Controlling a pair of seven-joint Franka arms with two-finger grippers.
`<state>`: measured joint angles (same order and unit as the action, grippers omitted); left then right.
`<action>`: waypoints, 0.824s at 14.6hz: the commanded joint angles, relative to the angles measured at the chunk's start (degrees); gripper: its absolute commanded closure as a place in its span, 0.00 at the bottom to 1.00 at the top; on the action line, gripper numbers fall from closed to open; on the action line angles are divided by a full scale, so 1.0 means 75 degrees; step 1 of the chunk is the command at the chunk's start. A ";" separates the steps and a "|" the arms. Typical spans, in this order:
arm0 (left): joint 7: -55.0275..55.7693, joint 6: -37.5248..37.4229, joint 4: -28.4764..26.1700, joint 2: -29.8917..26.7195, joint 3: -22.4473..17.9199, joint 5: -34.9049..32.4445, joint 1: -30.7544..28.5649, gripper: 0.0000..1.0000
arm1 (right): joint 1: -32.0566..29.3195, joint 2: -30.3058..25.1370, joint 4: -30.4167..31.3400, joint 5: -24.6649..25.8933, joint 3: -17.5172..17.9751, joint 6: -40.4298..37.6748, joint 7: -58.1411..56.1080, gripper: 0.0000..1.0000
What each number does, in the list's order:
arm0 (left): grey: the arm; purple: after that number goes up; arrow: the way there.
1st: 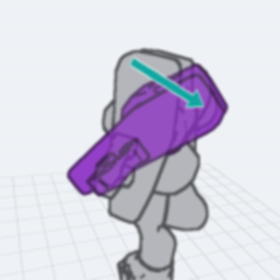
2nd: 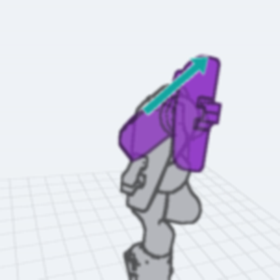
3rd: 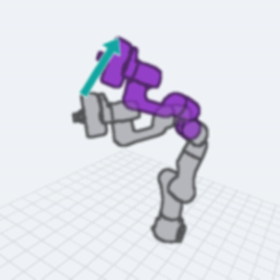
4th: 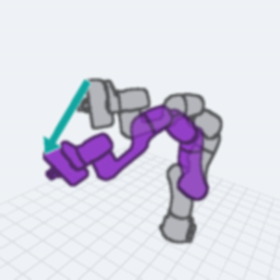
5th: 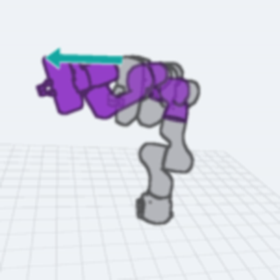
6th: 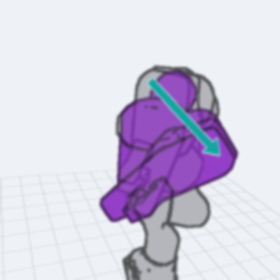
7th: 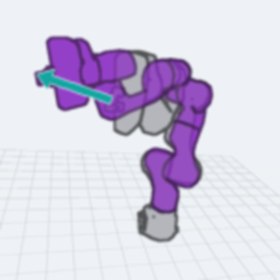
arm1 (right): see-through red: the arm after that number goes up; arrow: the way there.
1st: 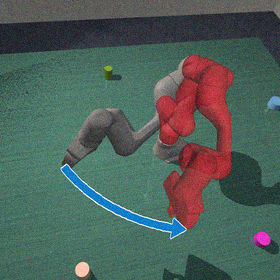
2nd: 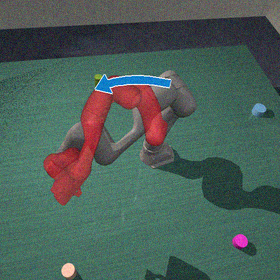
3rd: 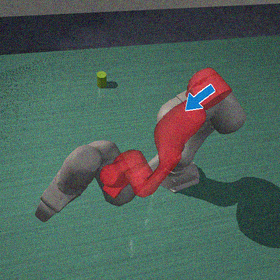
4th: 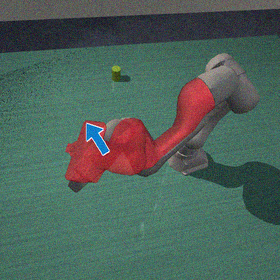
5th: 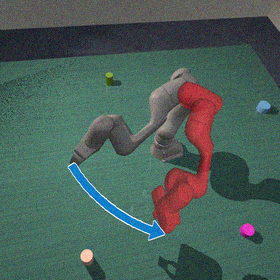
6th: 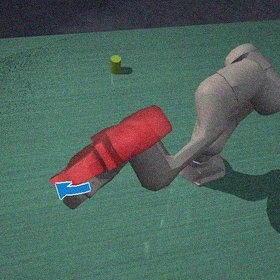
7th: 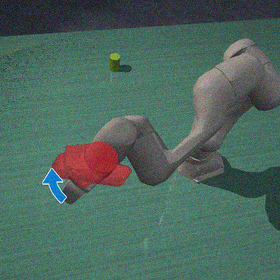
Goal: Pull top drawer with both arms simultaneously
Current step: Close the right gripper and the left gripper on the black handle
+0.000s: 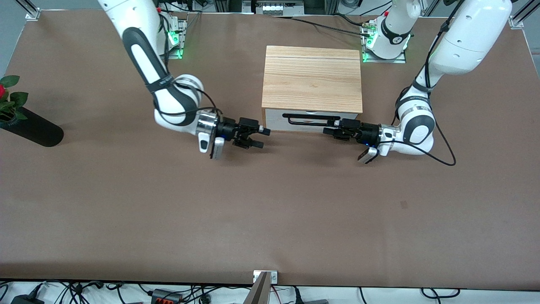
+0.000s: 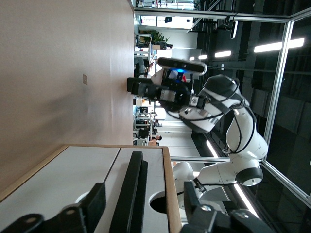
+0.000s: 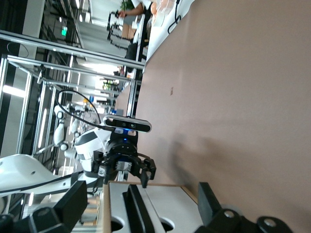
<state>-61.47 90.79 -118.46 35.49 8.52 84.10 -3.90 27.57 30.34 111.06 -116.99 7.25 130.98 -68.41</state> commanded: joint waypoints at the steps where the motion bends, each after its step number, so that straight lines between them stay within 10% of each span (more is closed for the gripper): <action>1: -0.0136 -0.0058 -0.0236 -0.0185 0.0047 0.0059 -0.0054 0.31 | 0.0191 0.0452 -0.0310 -0.0945 -0.0018 0.0067 -0.1035 0.00; 12: -0.0113 -0.0105 -0.0564 -0.0185 0.0047 0.0059 -0.0065 0.49 | 0.0203 0.1590 -0.0711 -0.0983 -0.0018 -0.2582 -0.1588 0.00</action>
<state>-61.47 90.42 -120.90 35.49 8.63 84.10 -4.08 29.14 40.86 106.43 -123.39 6.76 112.65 -77.86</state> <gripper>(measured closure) 0.489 0.000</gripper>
